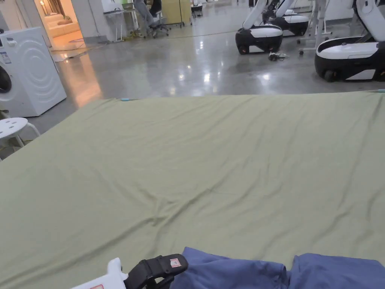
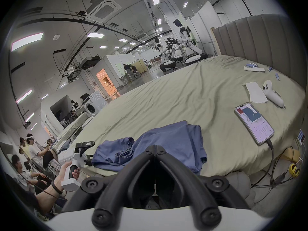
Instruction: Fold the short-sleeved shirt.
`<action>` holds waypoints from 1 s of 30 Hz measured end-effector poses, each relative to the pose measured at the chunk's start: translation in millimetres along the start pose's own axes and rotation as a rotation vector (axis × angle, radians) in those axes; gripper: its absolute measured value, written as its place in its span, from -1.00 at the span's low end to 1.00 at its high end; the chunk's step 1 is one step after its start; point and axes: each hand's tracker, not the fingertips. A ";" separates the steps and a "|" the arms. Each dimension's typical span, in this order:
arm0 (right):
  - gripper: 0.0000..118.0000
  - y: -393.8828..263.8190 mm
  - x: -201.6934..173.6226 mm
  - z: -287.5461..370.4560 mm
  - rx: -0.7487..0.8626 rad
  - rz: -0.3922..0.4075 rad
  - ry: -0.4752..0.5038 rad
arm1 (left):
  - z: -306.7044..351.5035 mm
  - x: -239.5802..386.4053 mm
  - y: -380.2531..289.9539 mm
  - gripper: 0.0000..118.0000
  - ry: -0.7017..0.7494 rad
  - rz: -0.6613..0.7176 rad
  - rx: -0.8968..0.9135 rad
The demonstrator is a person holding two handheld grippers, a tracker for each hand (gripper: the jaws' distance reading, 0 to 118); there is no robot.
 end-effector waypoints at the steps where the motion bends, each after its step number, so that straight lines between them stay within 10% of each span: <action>1: -1.00 0.5 -0.1 3.4 0.005 0.000 -0.006 | -8.7 3.6 -1.5 0.18 -0.017 0.016 -0.028; 4: -1.00 2.3 3.4 11.9 0.018 0.007 -0.034 | -28.3 12.5 -7.9 -0.88 0.080 -0.018 -0.033; 10: -1.00 2.1 17.9 20.4 0.039 -0.069 -0.054 | -2.2 42.4 -4.6 -0.88 0.067 -0.068 0.020; 17: -1.00 4.7 22.8 18.4 0.010 0.003 -0.093 | 37.3 134.9 17.9 -0.88 0.225 -0.470 0.094; 25: -1.00 2.7 18.6 24.8 0.025 0.005 -0.089 | -96.6 166.9 -88.3 -0.88 0.211 -0.741 -0.218; 30: -1.00 -0.3 10.9 40.8 0.015 0.147 -0.159 | -190.9 139.6 -164.5 -0.83 0.259 -0.803 -0.446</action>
